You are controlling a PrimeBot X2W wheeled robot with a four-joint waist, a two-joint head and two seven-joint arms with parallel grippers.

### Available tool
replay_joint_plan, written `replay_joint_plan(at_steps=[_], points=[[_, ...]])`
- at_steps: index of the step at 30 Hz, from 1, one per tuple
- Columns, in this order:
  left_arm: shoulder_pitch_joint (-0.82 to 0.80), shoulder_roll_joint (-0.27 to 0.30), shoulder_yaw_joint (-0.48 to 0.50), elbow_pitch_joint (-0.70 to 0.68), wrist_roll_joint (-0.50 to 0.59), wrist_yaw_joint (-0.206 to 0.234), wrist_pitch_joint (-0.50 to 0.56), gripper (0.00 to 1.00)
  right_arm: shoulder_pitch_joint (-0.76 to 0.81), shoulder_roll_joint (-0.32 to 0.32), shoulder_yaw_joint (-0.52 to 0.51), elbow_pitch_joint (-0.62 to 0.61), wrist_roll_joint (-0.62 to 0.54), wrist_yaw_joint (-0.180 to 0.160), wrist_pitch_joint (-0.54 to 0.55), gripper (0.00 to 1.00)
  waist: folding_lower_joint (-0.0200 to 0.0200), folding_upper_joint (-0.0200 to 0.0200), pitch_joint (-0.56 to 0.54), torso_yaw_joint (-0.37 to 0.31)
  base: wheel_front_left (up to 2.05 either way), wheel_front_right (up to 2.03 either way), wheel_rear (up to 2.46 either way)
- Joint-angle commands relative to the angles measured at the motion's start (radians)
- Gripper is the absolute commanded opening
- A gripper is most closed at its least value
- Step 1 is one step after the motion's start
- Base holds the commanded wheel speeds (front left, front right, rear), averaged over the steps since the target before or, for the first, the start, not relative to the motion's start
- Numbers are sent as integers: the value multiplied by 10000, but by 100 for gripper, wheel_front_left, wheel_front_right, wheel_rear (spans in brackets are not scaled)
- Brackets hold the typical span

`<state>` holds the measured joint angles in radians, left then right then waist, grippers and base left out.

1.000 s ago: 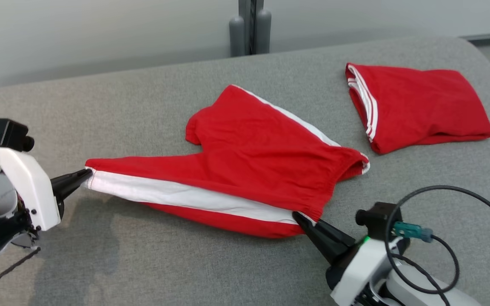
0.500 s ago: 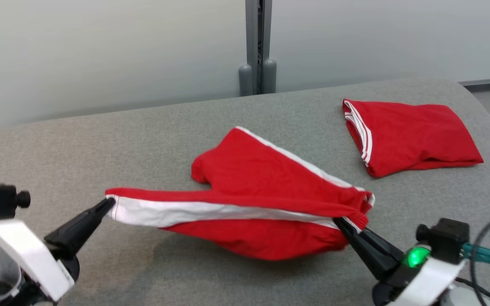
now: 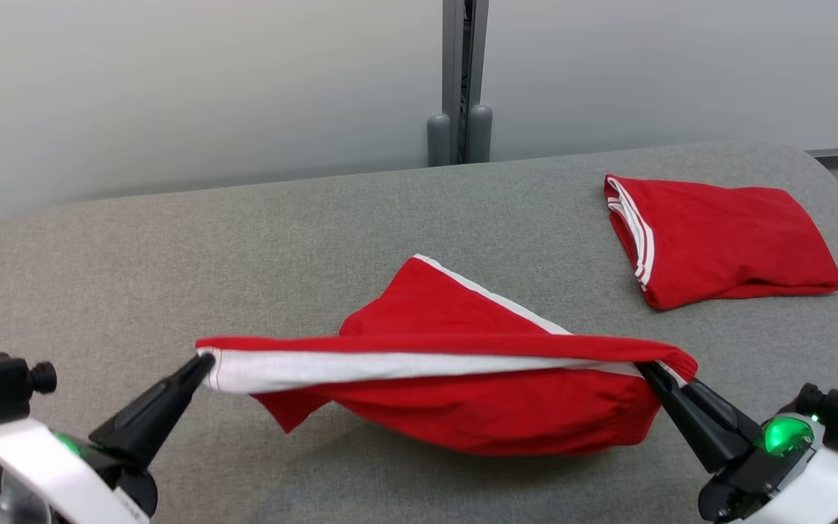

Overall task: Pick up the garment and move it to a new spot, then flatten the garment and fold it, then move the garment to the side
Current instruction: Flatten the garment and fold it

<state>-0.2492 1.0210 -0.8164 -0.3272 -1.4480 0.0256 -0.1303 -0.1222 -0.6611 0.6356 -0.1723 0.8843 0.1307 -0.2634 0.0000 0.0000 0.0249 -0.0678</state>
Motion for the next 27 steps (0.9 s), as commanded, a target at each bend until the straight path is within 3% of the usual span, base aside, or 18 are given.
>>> replay_joint_plan(at_steps=[1, 8, 14, 20, 27], points=[[-180, -111, 176, 94, -64, 129, -141, 0, -151, 71, -121, 101, -117, 4, -10, 0, 0, 0, 24, -1, 0, 0, 0], [-1663, -895, 202, 1212, 182, 365, 695, 0, -1724, 565, 81, 1157, -359, 2, 98, 0, 0, 0, 783, 20, 0, 0, 0], [-4122, -1836, 108, 2838, 933, 149, 1908, 0, -4297, 993, 277, 2358, 633, 2, 409, 0, 0, 0, 2203, 58, 0, 0, 0], [-7020, -3050, 109, 5334, 1670, -204, 2819, 0, -7691, 1101, 1184, 3652, 1433, 4, 985, 0, 0, 0, 3662, 71, 0, 0, 0], [-10584, -4782, 100, 8975, 2934, -376, 2588, 0, -11354, 1170, 1996, 4903, 2643, 2, 616, 0, 0, 0, 5088, 292, 0, 0, 0]])
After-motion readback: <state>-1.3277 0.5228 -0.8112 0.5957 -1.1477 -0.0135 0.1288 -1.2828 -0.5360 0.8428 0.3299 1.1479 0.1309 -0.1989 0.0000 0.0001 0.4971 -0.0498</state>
